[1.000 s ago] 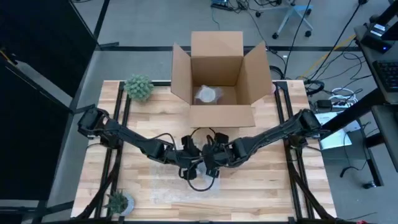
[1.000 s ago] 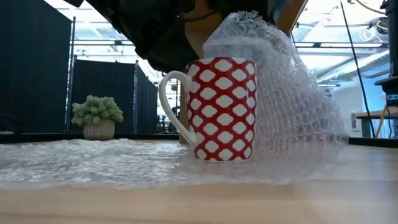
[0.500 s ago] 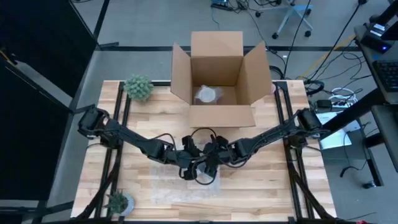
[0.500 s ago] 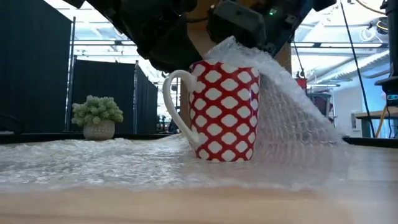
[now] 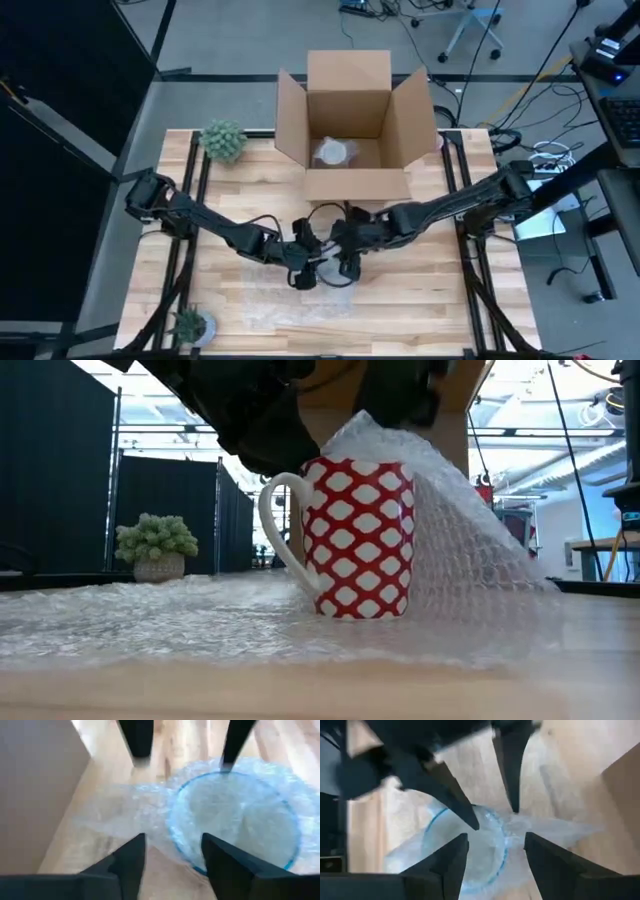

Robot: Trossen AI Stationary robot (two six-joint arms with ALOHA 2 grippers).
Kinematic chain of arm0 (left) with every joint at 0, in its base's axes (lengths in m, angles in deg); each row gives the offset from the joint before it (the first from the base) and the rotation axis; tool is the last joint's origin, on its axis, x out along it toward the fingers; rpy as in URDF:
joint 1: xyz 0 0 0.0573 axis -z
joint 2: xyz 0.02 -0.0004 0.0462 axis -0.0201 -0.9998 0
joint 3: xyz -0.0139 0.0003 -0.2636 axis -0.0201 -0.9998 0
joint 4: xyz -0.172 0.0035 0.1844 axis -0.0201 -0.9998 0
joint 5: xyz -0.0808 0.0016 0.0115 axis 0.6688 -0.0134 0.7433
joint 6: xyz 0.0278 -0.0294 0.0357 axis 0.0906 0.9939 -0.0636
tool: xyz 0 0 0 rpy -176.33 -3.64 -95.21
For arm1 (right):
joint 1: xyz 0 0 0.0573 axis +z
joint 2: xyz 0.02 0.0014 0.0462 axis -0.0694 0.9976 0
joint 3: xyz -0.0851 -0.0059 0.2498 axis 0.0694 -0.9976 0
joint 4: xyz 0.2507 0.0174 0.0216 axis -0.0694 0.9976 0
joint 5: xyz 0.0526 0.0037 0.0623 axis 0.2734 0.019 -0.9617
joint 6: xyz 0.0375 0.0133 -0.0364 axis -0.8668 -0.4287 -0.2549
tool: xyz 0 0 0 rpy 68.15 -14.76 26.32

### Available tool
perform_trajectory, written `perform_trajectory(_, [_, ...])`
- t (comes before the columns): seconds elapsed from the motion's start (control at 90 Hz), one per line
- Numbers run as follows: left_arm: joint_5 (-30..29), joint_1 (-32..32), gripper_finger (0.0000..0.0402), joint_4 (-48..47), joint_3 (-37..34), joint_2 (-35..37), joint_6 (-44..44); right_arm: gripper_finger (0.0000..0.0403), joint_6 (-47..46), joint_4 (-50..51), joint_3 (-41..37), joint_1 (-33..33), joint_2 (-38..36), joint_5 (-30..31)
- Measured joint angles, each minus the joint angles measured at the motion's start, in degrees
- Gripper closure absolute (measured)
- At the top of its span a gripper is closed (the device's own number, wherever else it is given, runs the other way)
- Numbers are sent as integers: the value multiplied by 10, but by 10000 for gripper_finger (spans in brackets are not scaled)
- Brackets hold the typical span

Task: Wrap mug
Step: Wrap the red mug with the bubble wrap

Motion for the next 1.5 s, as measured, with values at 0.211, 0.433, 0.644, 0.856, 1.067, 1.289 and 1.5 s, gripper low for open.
perform_trajectory(0.211, [1,0,222,0,2,0,-5,218,-1,-2,0,69,-21,5])
perform_trajectory(0.433, [-2,1,222,0,0,-1,-2,218,23,-45,1,112,62,9])
perform_trajectory(0.644, [1,0,222,2,-1,0,6,218,65,-39,1,107,111,1])
perform_trajectory(0.856, [0,0,222,-4,-1,0,3,218,78,-28,2,91,130,8])
perform_trajectory(1.067, [0,0,222,-3,-1,-1,1,218,78,-12,1,95,88,6])
perform_trajectory(1.289, [4,0,222,-9,-2,-4,0,218,86,-11,1,95,49,53])
perform_trajectory(1.5, [3,0,222,-5,-2,-3,0,218,95,-15,1,87,73,53])
